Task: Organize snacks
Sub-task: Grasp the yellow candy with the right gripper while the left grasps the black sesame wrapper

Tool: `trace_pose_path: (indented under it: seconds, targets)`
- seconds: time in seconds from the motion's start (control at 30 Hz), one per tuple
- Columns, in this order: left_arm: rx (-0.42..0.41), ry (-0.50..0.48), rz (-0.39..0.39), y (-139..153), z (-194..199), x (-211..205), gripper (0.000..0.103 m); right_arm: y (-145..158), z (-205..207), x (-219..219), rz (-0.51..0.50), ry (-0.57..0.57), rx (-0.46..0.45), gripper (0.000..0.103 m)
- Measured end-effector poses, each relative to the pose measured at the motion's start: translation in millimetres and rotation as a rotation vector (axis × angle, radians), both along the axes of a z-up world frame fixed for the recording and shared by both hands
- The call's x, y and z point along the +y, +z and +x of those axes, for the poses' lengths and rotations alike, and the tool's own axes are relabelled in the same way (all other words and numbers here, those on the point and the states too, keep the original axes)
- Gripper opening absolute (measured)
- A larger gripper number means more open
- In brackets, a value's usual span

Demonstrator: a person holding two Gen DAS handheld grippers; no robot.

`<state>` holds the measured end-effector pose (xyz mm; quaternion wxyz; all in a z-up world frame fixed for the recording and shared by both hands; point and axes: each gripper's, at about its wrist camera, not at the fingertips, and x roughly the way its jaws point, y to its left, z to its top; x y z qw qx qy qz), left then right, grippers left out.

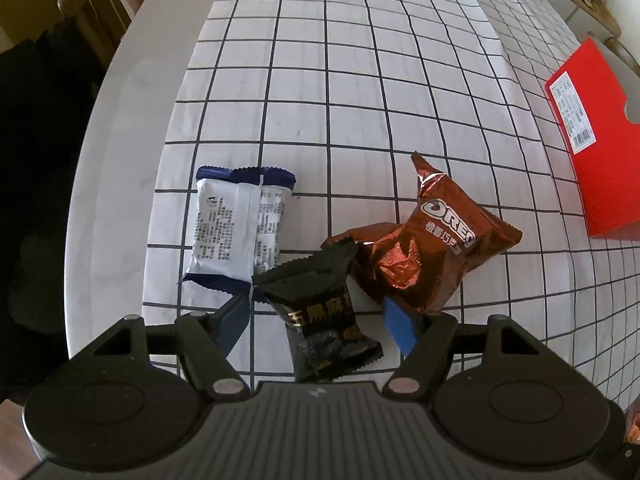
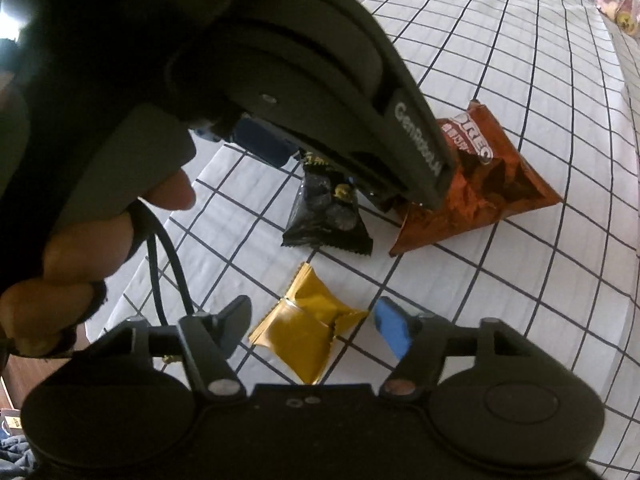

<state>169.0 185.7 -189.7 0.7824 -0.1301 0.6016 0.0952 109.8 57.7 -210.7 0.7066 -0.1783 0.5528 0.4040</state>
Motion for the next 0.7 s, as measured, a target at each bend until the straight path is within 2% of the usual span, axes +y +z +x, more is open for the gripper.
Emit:
trace_pose_path:
  seconds: [0.07,0.2,0.37,0.5,0.7]
  targets:
    - [0.004,0.0,0.003,-2,-1,0,0.071,0,-1,1,-0.009,0.012,-0.013,0.061]
    - [0.028,0.016,-0.003,-9,-1,3,0.054,-1,-4,6,-0.028,0.034,-0.044,0.05]
    - [0.025,0.032,-0.003,-10,-5,3,0.037,-1,-5,3,-0.021,0.039,-0.04,0.045]
    - [0.013,0.035,-0.013,-11,-10,3,0.032,-1,-7,-4,-0.019,0.038,-0.038,0.044]
    - [-0.002,0.067,-0.022,-9,-24,10,0.031,0,1,-28,-0.011,-0.014,-0.039,0.043]
